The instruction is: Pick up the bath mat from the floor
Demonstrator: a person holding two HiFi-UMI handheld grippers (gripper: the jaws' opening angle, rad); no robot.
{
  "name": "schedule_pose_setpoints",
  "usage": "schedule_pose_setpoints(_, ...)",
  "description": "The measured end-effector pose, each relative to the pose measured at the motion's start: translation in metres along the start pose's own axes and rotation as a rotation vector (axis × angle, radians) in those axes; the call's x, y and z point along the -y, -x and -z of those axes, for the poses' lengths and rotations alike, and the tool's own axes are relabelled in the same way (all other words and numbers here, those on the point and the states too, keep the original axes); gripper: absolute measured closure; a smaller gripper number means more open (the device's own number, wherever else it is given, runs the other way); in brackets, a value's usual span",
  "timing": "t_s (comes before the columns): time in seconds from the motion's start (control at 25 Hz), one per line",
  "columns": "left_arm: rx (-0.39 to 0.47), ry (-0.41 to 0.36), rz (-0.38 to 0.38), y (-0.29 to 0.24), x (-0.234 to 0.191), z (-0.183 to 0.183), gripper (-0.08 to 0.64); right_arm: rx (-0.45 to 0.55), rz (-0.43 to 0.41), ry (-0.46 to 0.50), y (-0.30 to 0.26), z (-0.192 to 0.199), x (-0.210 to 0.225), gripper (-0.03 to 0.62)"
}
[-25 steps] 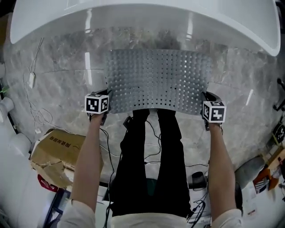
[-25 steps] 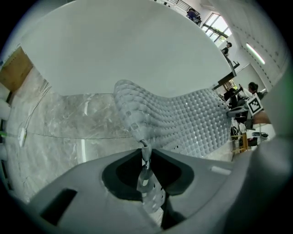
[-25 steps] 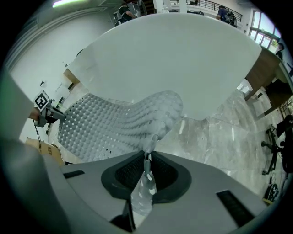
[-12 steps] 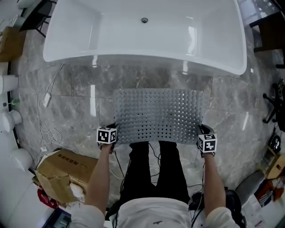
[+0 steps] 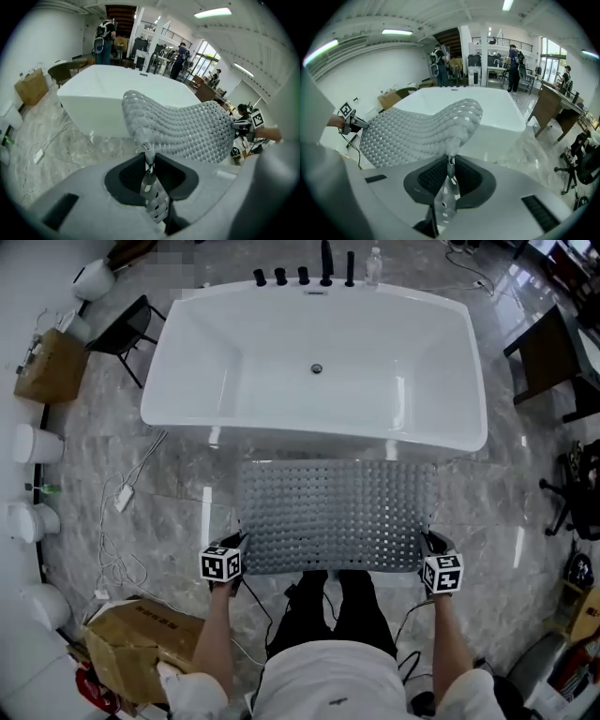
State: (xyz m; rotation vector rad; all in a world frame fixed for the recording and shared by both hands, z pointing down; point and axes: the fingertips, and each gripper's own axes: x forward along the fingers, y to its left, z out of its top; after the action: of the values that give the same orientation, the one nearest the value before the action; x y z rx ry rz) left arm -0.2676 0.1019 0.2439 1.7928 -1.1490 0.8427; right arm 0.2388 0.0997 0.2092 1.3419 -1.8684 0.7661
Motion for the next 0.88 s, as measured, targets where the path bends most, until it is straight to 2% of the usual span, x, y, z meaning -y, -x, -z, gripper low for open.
schedule_pose_setpoints(0.4, 0.295, -0.130, -0.009, 0.116, 0.004, -0.126, 0.495, 0.298, 0.057, 0.083, 0.101, -0.144, -0.014, 0.548)
schedule_pose_setpoints(0.72, 0.560, -0.236, 0.022, 0.208, 0.025, -0.223, 0.495, 0.557, 0.106, 0.095, 0.185, -0.238, -0.024, 0.548)
schedule_pose_setpoints(0.88, 0.689, -0.282, 0.045, 0.258, 0.040, -0.264, 0.495, 0.674, 0.131, 0.135, 0.239, -0.280, -0.030, 0.548)
